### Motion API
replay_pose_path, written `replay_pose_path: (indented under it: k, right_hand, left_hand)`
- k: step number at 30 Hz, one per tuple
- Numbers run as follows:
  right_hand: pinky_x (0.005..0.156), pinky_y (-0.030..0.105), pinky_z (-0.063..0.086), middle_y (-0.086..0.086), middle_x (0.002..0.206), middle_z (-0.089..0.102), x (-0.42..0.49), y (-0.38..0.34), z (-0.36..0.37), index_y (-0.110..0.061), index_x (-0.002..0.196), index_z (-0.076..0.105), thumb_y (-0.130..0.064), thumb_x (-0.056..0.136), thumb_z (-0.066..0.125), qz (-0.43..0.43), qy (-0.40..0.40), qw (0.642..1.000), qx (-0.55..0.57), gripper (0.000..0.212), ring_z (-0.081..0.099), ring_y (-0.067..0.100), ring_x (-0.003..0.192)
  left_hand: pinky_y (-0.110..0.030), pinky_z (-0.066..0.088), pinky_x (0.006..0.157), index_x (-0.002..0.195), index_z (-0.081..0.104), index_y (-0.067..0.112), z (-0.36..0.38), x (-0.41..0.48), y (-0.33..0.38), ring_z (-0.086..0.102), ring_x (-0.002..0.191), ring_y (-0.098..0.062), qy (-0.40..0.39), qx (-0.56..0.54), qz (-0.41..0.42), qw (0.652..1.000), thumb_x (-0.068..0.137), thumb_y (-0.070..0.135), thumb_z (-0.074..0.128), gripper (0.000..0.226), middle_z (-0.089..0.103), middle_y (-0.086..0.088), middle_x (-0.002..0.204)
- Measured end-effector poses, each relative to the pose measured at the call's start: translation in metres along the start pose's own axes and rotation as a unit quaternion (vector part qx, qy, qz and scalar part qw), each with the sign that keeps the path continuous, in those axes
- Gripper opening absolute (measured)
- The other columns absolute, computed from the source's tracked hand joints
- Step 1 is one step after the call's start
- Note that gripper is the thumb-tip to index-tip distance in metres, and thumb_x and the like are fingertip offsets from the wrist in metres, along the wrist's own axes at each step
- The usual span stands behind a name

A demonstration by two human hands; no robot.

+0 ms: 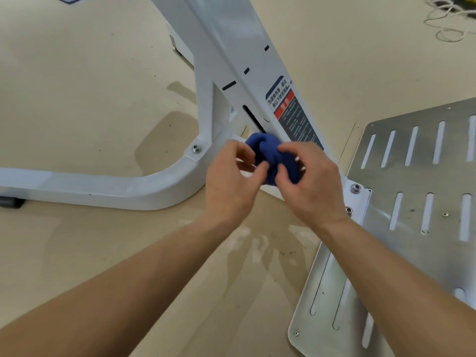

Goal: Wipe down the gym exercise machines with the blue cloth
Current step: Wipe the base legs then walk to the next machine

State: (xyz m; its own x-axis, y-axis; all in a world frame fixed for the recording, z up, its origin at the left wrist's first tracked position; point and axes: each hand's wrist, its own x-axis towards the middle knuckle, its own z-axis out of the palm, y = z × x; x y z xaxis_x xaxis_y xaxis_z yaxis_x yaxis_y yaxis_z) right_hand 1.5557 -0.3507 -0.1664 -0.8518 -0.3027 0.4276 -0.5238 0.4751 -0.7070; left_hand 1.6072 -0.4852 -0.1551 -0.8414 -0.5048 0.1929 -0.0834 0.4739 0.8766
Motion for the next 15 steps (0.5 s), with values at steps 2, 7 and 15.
replay_pose_path:
  k: [2, 7, 15]
  right_hand:
    - [0.078, 0.034, 0.052, -0.001, 0.103, 0.067, 0.017, -0.01, -0.004, -0.015, 0.11, 0.068, -0.007, 0.082, 0.064, -0.019, 0.01, 1.0, 0.003, 0.03, 0.062, 0.015, 0.09]
    - [0.078, 0.014, 0.042, 0.003, 0.1, 0.064, 0.048, -0.018, -0.008, -0.011, 0.101, 0.07, -0.006, 0.083, 0.064, -0.067, 0.043, 0.997, -0.012, 0.019, 0.057, 0.012, 0.087]
    - [0.078, 0.004, 0.036, 0.006, 0.098, 0.062, 0.007, 0.031, -0.021, -0.011, 0.099, 0.072, -0.006, 0.088, 0.063, 0.015, 0.015, 0.999, -0.049, 0.015, 0.056, 0.011, 0.084]
  left_hand:
    - [-0.012, 0.047, 0.06, 0.104, 0.052, 0.023, -0.003, 0.011, 0.009, 0.063, 0.072, 0.003, 0.018, -0.052, -0.049, 0.997, 0.081, 0.026, 0.077, 0.034, 0.062, 0.011, 0.098]
    - [-0.017, 0.054, 0.06, 0.112, 0.052, 0.03, -0.007, 0.028, 0.02, 0.066, 0.071, 0.002, 0.034, -0.089, -0.064, 0.993, 0.086, 0.033, 0.072, 0.033, 0.064, 0.014, 0.097]
    - [-0.024, 0.051, 0.065, 0.096, 0.068, 0.027, 0.029, 0.006, -0.001, 0.063, 0.072, -0.004, -0.084, -0.015, -0.058, 0.995, 0.087, 0.039, 0.069, 0.015, 0.067, 0.01, 0.078]
